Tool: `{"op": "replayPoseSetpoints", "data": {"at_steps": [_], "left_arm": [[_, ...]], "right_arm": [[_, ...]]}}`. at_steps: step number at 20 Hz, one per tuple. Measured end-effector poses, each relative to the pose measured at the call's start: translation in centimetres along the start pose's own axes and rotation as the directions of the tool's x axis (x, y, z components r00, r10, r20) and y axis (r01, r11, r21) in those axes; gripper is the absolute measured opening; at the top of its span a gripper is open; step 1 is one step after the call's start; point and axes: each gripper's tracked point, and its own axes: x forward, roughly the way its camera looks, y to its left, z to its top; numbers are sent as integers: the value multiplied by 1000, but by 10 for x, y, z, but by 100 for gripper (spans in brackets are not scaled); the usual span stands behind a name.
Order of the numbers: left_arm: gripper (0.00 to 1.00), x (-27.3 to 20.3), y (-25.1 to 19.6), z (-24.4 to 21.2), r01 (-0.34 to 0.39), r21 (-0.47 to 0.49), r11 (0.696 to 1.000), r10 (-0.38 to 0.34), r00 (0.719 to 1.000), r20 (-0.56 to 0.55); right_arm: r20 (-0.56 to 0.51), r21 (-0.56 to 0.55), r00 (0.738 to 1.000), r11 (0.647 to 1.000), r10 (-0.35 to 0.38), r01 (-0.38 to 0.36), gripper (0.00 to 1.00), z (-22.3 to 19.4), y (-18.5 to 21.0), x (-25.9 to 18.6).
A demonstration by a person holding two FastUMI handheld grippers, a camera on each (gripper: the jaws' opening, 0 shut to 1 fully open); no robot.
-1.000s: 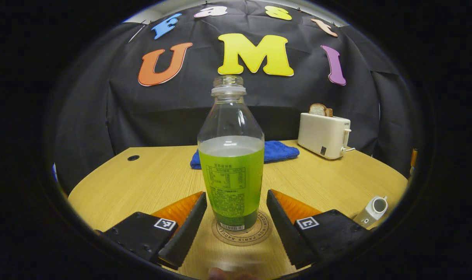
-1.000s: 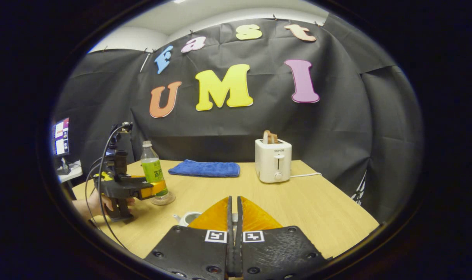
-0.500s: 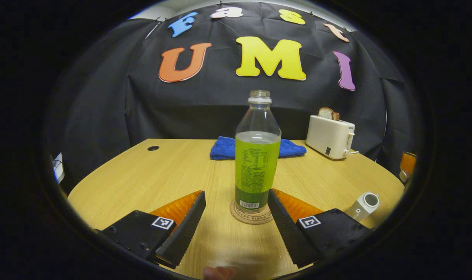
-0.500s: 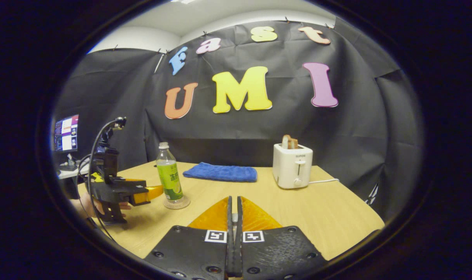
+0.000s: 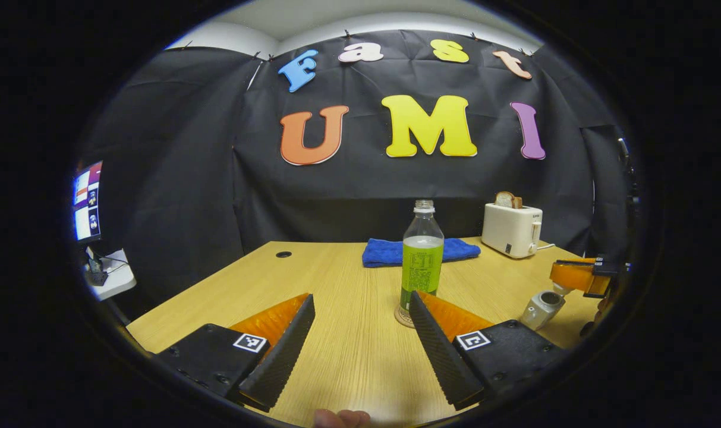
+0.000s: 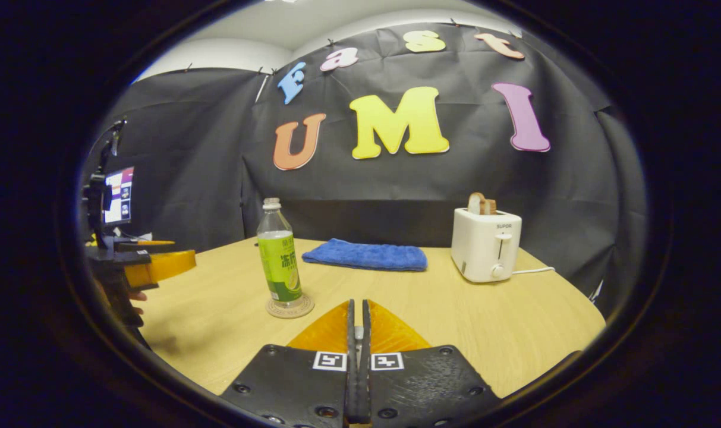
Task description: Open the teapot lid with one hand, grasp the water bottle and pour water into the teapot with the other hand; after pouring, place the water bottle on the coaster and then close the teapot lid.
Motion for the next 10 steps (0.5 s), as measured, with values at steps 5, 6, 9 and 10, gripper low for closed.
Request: {"op": "replayPoseSetpoints", "data": {"at_steps": [5, 6, 9, 10], "left_arm": [[98, -17, 9, 9, -29, 17, 999, 28, 999, 37], [99, -19, 9, 9, -31, 20, 999, 30, 999, 40], [99, -21, 8, 12, -32, 21, 999, 31, 998, 45], [99, -21, 7, 12, -31, 22, 999, 30, 999, 45]], "right_arm": [[-8, -4, 1000, 1000, -16, 16, 0, -11, -4, 12], [-11, 0, 1000, 1000, -16, 16, 0, -13, -4, 13], [-10, 3, 1000, 1000, -20, 20, 0, -17, -6, 15], [-10, -2, 1000, 1000, -26, 26, 0, -16, -7, 14]]}}
